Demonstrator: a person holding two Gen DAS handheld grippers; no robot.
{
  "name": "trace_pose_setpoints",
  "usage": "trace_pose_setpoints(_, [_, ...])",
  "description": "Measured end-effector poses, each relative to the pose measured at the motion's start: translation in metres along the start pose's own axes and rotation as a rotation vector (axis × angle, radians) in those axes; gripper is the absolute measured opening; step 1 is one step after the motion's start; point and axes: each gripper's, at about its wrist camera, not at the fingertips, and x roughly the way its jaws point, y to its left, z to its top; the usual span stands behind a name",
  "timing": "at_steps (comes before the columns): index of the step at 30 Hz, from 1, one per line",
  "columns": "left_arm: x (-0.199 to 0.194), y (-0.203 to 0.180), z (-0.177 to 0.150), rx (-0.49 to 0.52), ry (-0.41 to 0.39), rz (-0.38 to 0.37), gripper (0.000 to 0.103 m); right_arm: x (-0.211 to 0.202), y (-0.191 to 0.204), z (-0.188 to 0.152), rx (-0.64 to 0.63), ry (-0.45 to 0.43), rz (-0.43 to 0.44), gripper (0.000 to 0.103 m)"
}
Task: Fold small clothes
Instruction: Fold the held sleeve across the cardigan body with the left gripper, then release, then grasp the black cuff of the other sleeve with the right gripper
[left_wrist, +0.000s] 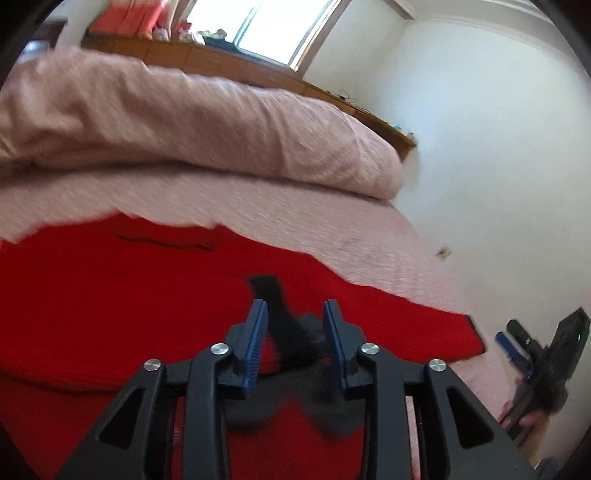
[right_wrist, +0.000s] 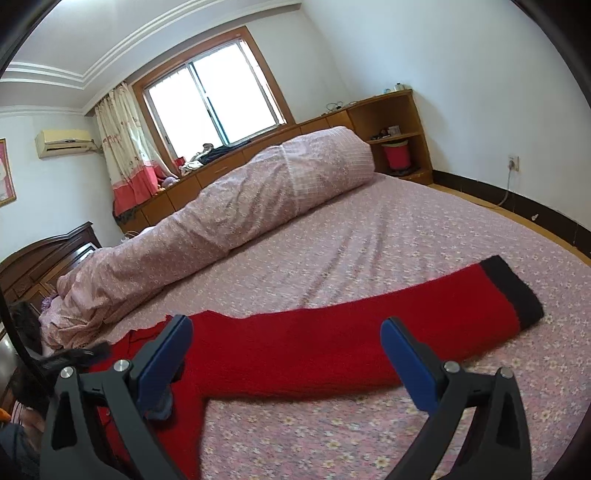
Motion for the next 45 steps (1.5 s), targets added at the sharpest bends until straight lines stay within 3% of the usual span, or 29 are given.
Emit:
trace_pose_setpoints(4, [-0.048,0.042,-0.006,0.148,-0.018,0.220,0.033,-0.002,-0.027,0.004,0.014,0.021,-0.042,0.103])
trace_pose_setpoints(6, [-0.068,0.071,-0.014,0.175,-0.012,0.321,0.035,-0.002,-0.050,0.006,0.039,0.045,-0.039,0.103])
trace_pose_setpoints(10, [-0.103,0.153,-0.036,0.103,0.004,0.453,0.036,0.003,-0.106,0.001,0.158,0.101,-0.110,0.103])
trace_pose_setpoints(14, [-0.115,0.209,-0.046,-0.019,0.009,0.577,0.036,0.009,-0.165,-0.023,0.502,0.123,-0.061,0.103])
trace_pose_setpoints(15, [-0.116,0.216,-0.041,-0.048,0.026,0.580,0.036,0.007,-0.172,-0.024,0.542,0.093,-0.041,0.103])
trace_pose_setpoints(17, [-0.119,0.220,-0.031,-0.065,-0.020,0.524,0.038,0.008,-0.177,-0.021,0.557,0.064,-0.031,0.103])
trace_pose_setpoints(23, [-0.118,0.229,-0.031,-0.101,-0.028,0.540,0.039,0.014,-0.186,-0.018,0.611,0.002,-0.053,0.103])
trace_pose_setpoints(28, [-0.115,0.238,-0.029,-0.149,-0.033,0.553,0.039,0.012,-0.204,-0.010,0.631,-0.122,-0.114,0.101])
trace_pose_setpoints(33, [-0.115,0.252,-0.035,-0.232,-0.015,0.559,0.039,0.011,-0.218,-0.007,0.679,-0.181,-0.082,0.098])
trace_pose_setpoints(37, [-0.116,0.261,-0.036,-0.295,-0.022,0.540,0.039,0.013,-0.214,-0.011,0.666,-0.118,-0.124,0.082])
trace_pose_setpoints(39, [-0.119,0.261,-0.035,-0.299,-0.033,0.553,0.039,0.017,-0.212,-0.015,0.646,-0.070,-0.213,0.056])
trace_pose_setpoints(41, [-0.122,0.257,-0.034,-0.282,-0.049,0.551,0.039,0.016,-0.221,-0.022,0.694,-0.084,-0.223,0.022])
trace_pose_setpoints(43, [-0.125,0.252,-0.032,-0.258,-0.065,0.556,0.039,0.009,-0.233,-0.031,0.799,-0.122,-0.173,0.014])
trace_pose_setpoints(45, [-0.126,0.249,-0.032,-0.239,-0.068,0.567,0.039,0.008,-0.233,-0.032,0.831,-0.131,-0.168,0.012])
